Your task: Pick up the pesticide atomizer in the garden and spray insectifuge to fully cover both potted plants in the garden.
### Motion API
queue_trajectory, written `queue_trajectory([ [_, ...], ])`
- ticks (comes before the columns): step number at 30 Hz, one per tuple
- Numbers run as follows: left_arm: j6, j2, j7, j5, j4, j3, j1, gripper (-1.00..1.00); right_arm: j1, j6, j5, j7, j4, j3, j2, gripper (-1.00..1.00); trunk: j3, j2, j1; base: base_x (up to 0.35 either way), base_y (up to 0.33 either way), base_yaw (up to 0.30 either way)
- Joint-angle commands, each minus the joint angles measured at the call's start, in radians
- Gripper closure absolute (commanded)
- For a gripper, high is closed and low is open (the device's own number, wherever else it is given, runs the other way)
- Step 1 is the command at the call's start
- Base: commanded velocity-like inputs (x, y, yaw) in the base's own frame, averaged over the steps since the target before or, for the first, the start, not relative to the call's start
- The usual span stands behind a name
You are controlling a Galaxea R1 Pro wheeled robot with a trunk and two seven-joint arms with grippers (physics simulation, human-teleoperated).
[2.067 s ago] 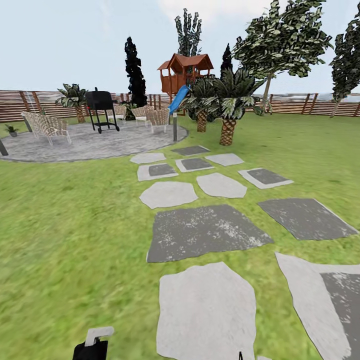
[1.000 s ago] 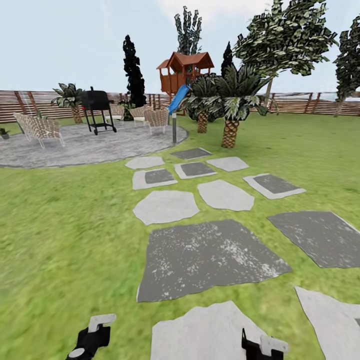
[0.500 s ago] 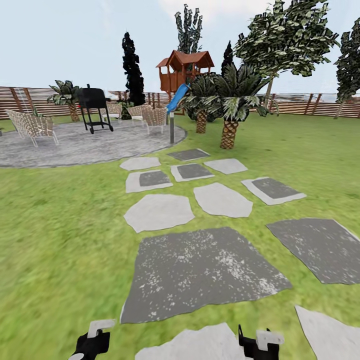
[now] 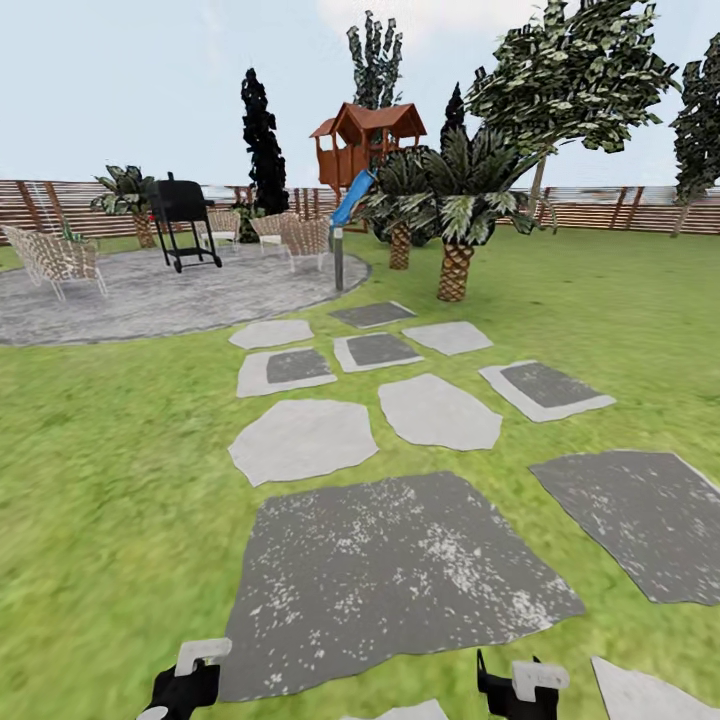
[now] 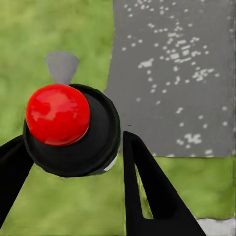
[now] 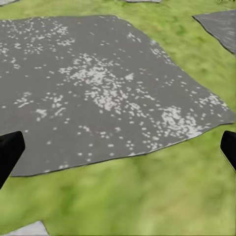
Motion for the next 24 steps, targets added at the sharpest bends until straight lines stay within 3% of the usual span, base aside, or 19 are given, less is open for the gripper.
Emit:
queue_trajectory([
  [1,-0.004,0.000,0.003,-0.011,0.001,0.005,-0.001,1.00,-0.001,-0.002,0.004,-0.004,0.001,0.001,0.000,-1.00,-0.001,0.000,0.000,0.290,-0.186,0.000],
  [24,-0.004,0.001,0.003,-0.012,0.001,0.005,-0.001,1.00,-0.001,0.000,0.004,-0.004,0.001,0.002,0.000,-1.00,-0.001,0.000,0.000,0.292,-0.180,0.014],
])
